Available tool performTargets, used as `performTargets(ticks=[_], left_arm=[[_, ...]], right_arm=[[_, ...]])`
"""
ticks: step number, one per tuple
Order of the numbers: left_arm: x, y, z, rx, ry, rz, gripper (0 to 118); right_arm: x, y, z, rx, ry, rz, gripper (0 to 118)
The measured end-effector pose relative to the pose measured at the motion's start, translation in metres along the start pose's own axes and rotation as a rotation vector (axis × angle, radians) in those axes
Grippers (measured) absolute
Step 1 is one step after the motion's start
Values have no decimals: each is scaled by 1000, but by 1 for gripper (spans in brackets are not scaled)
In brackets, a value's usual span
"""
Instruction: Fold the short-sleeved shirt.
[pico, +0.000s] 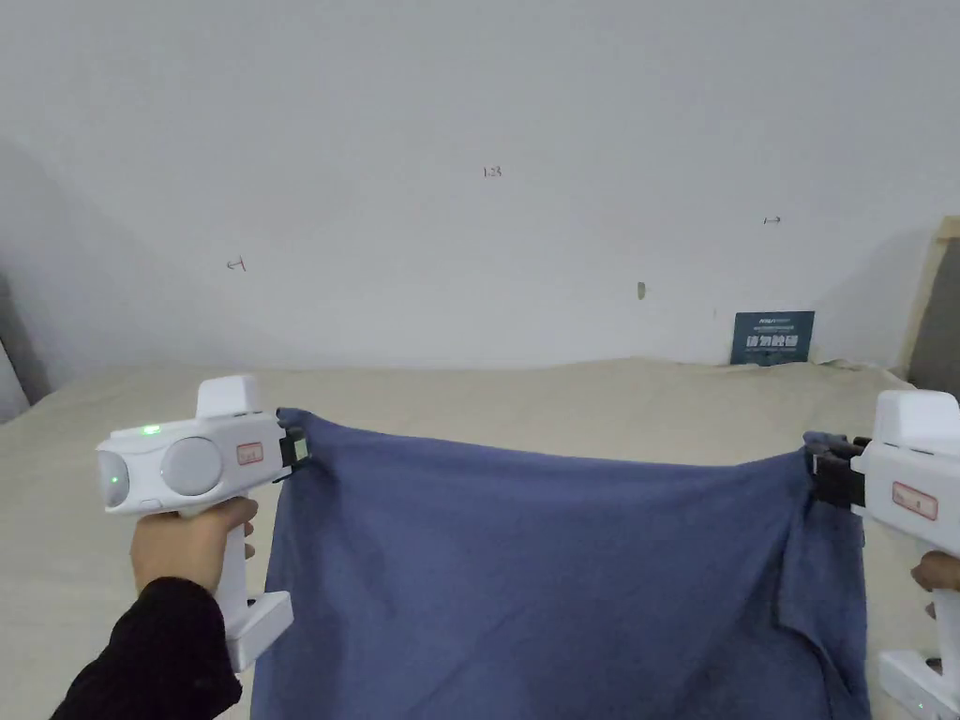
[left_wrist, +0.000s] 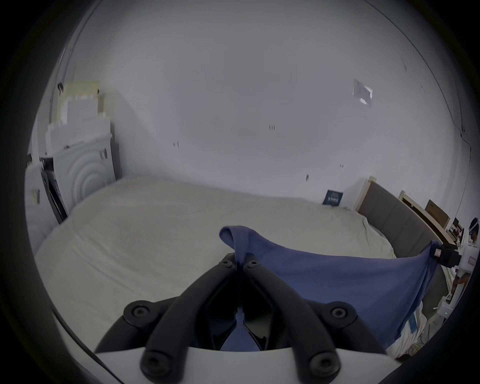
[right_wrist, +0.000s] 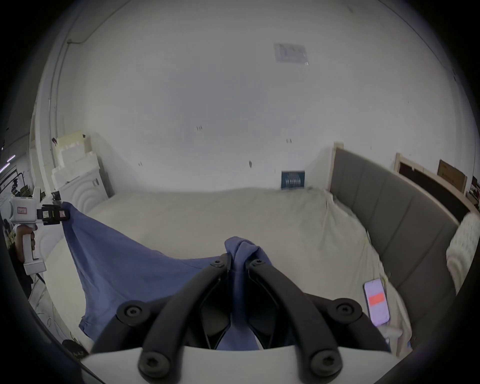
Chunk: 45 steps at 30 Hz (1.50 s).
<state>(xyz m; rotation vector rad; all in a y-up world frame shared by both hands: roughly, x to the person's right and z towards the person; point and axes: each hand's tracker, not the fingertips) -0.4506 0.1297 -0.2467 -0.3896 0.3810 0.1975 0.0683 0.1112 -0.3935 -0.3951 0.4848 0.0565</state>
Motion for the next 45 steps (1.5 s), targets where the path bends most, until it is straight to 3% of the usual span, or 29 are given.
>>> performTargets(ticks=[15,27,34,45], left_arm=[[9,134,7,173,79,-79,0],[38,213,-6,293,119,-121,0],[44,182,-55,216,132,-168,0],[55,70,-162,6,129,-195,0]], right_arm=[[-28,161,-26,275,-40,137,6],[-26,248,-54,388,-50,125,6],[-15,216,-96,331,-49,138,6],[16,109,-184,133,-67,60,6]])
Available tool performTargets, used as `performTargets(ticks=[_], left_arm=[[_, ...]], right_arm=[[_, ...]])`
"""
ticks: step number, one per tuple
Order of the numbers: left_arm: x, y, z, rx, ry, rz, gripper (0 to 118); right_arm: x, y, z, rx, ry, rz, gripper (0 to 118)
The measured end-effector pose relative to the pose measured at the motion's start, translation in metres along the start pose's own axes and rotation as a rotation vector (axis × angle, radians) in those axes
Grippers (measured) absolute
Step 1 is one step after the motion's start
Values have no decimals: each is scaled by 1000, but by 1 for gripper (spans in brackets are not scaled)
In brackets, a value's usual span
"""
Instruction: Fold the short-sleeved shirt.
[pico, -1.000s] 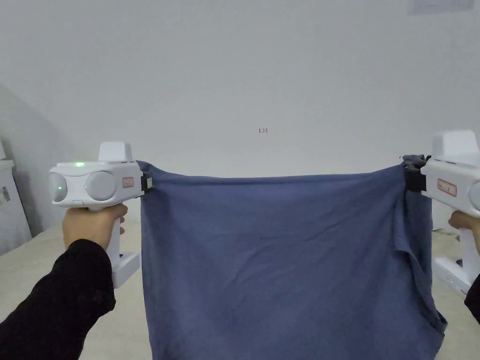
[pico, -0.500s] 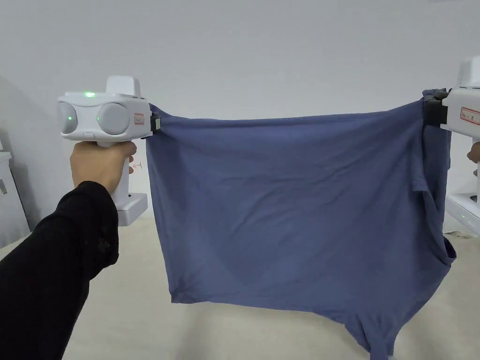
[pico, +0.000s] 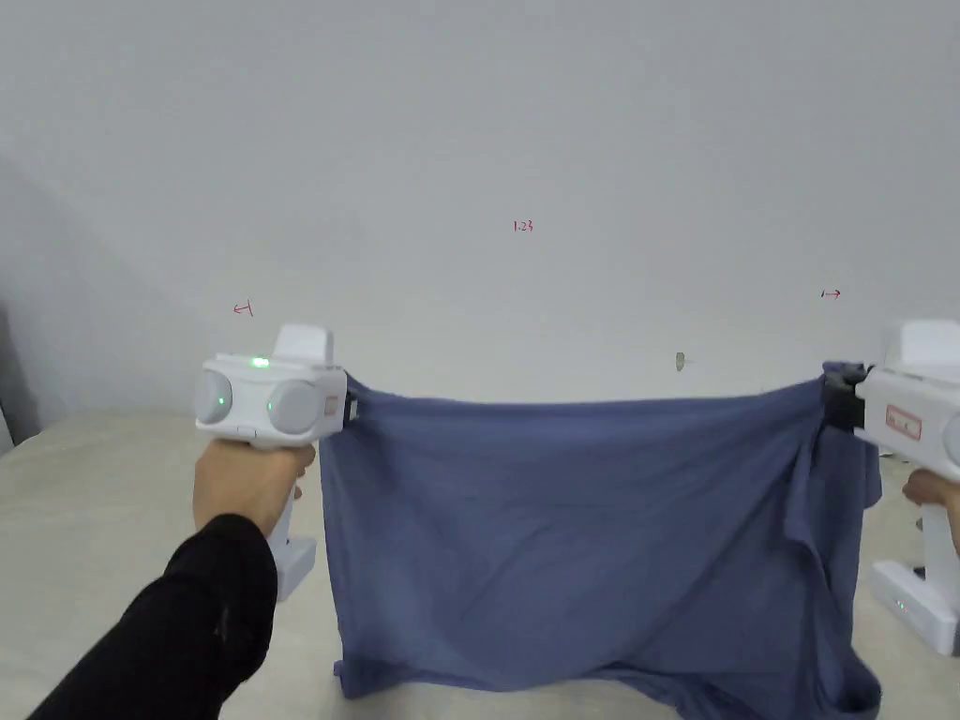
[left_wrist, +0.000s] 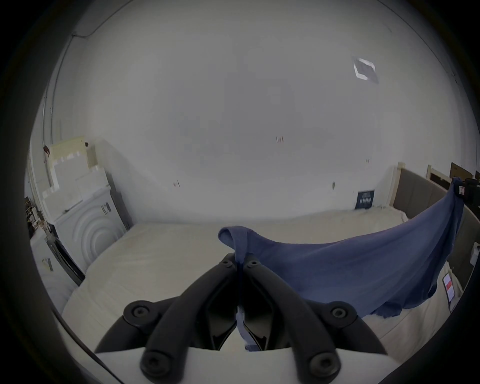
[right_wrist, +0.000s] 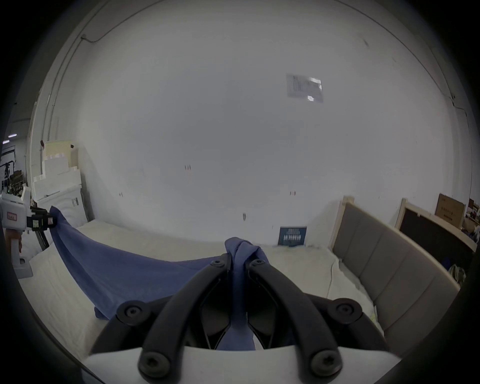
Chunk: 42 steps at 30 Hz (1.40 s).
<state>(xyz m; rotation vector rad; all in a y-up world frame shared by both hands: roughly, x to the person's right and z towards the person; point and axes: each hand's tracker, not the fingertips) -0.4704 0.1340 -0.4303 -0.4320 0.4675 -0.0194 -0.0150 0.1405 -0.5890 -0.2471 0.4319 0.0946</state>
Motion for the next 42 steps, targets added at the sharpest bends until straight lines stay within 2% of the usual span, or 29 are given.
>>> performTargets(ticks=[9,16,26,29,35,42], left_arm=[[15,-89,-55,-137,-30,1,0],[10,-162,-36,-206,-67,24,0],[-1,-270,71,-298,-98,15,0],[-8,-296,110,-311,-113,28,0],[-24,-334,175,-332,-107,87,0],[-43,-371,228,-337,-101,129,0]], right_arm=[[-1,-97,-24,-145,-9,-28,6],[-6,-165,13,-228,20,-79,6],[-32,-256,138,-328,95,-91,6],[-36,-275,180,-341,119,-122,6],[-36,-302,250,-351,110,-179,6],[-36,-325,316,-368,98,-205,6]])
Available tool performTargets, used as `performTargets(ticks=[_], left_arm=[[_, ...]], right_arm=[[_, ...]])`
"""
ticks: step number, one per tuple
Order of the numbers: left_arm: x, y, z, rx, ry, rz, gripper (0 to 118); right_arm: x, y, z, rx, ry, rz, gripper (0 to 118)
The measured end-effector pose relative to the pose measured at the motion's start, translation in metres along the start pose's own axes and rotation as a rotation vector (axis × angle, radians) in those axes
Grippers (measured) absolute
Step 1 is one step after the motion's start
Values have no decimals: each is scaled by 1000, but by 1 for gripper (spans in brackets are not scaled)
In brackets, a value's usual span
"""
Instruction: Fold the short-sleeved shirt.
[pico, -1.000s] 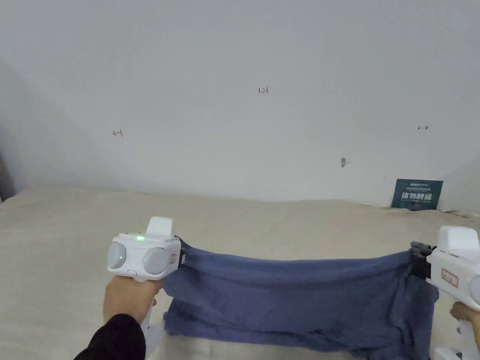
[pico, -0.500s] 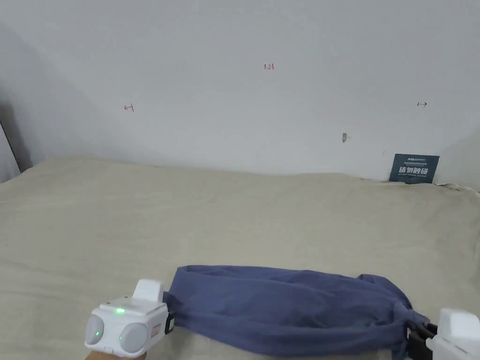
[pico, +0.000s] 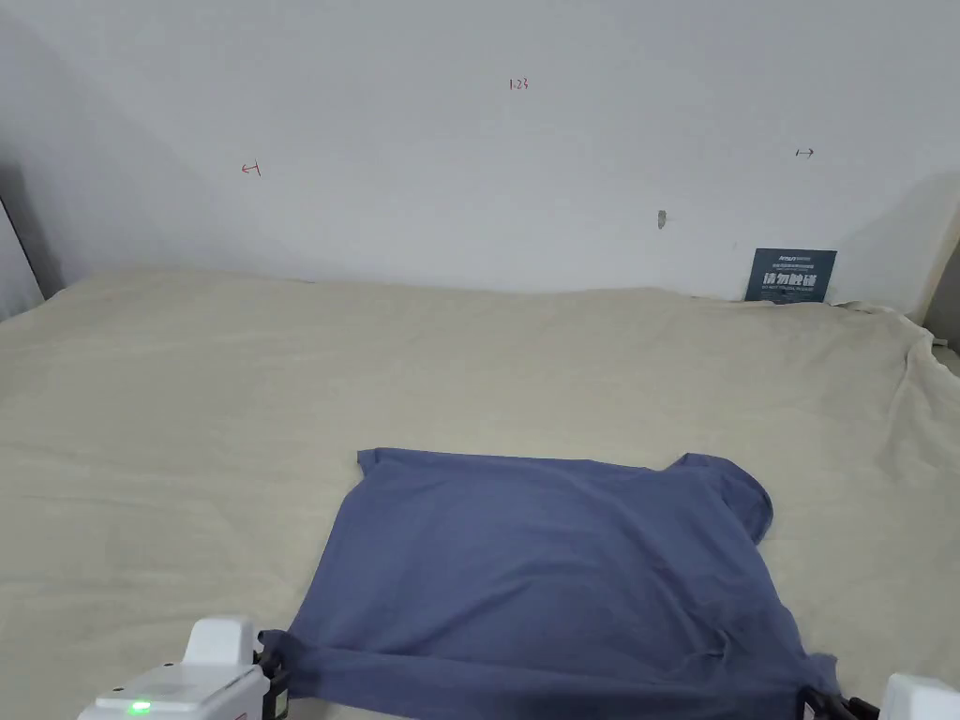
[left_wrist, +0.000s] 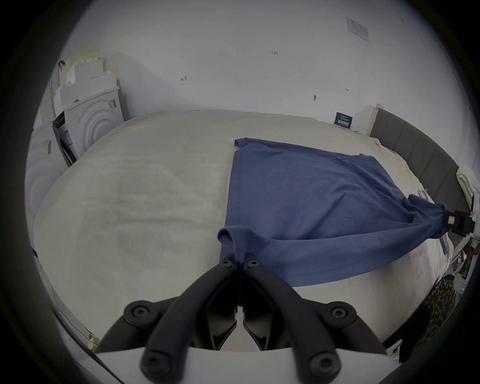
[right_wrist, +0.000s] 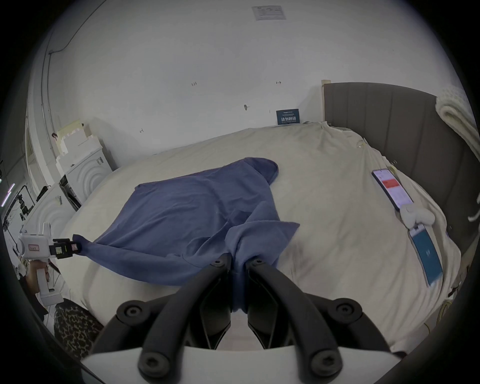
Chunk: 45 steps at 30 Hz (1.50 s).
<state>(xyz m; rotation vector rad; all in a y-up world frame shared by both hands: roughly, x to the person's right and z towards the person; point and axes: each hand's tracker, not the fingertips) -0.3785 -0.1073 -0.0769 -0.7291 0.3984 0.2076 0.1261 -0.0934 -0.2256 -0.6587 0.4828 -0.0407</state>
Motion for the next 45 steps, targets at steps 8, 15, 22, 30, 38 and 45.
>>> performTargets(ticks=[8,15,22,30,38,45], left_arm=[[-16,-48,20,-24,3,-14,0],[-23,-75,19,-69,12,-4,0],[-11,-86,4,-131,37,16,0],[-7,-88,10,-135,51,24,7],[-11,-57,48,1,15,133,106],[5,7,101,277,6,97,106]], right_arm=[[0,-42,33,-41,-21,-32,6],[1,-71,40,-83,-36,-68,6],[13,-94,0,-189,-100,-127,6],[3,-103,-8,-251,-145,-117,7],[-18,-45,42,-78,-65,-60,91],[-46,26,93,190,-66,47,91]])
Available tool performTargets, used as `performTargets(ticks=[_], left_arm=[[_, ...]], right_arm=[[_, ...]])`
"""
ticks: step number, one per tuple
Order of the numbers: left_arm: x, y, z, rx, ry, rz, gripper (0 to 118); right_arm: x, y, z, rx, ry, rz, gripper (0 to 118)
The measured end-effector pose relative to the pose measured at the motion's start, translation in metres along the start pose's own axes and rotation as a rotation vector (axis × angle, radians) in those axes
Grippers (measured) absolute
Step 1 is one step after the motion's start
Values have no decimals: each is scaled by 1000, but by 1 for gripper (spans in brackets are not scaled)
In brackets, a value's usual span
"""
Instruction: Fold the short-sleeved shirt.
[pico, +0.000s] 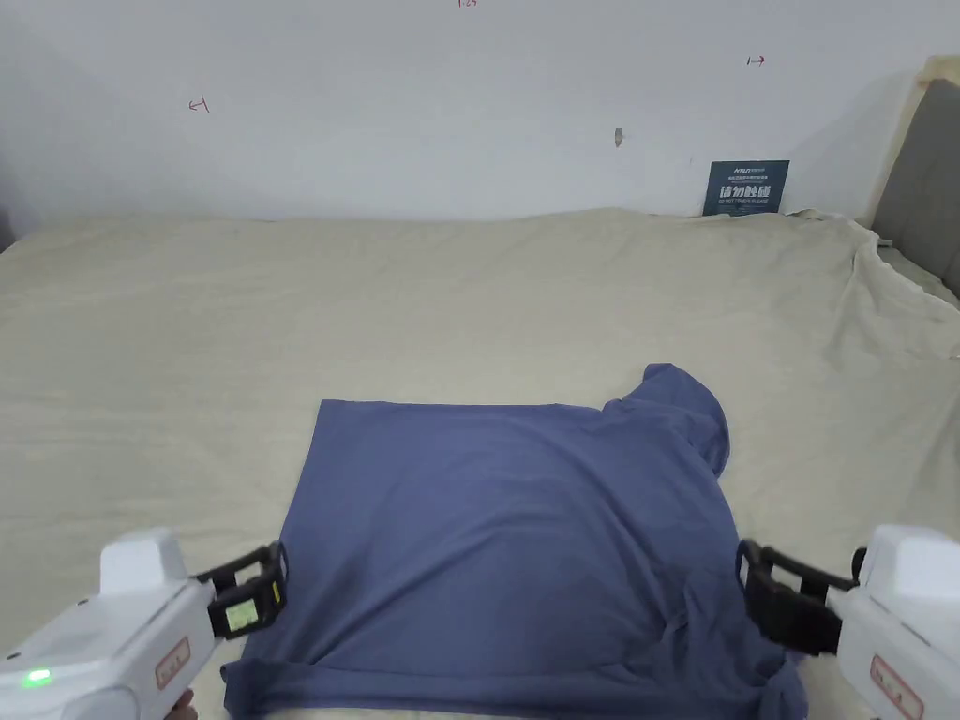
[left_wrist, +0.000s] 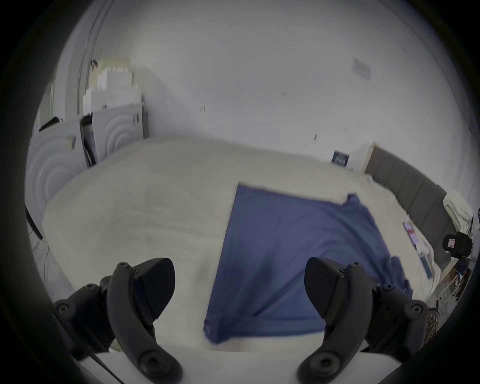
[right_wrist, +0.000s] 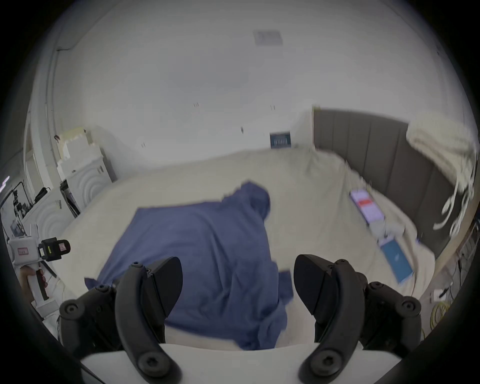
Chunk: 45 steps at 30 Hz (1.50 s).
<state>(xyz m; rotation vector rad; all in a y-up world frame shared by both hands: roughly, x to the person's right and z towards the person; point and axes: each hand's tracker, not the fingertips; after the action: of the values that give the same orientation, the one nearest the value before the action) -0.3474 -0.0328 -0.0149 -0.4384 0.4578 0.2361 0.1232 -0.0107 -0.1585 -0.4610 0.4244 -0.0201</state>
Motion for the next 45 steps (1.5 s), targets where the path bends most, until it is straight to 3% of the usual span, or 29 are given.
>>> performTargets(ticks=[8,11,14,15,16,37,43,45], left_arm=[[26,14,11,158,56,-41,101],[33,7,13,183,45,-76,76],[34,1,17,197,7,-76,33],[34,-1,19,196,-2,-74,12],[34,-2,19,194,-10,-74,0],[22,-2,6,77,-11,-97,0],[11,-13,-21,-150,-9,-45,0],[5,-22,-33,-242,-2,-11,8]], right_arm=[[-22,18,10,127,-81,91,90],[-27,16,13,153,-101,94,72],[-29,14,14,166,-108,81,17],[-29,13,13,172,-112,81,4],[-28,12,13,176,-117,80,3],[-29,9,4,153,-77,62,0],[-27,6,-2,128,-77,58,0],[-26,3,-3,120,-80,56,0]])
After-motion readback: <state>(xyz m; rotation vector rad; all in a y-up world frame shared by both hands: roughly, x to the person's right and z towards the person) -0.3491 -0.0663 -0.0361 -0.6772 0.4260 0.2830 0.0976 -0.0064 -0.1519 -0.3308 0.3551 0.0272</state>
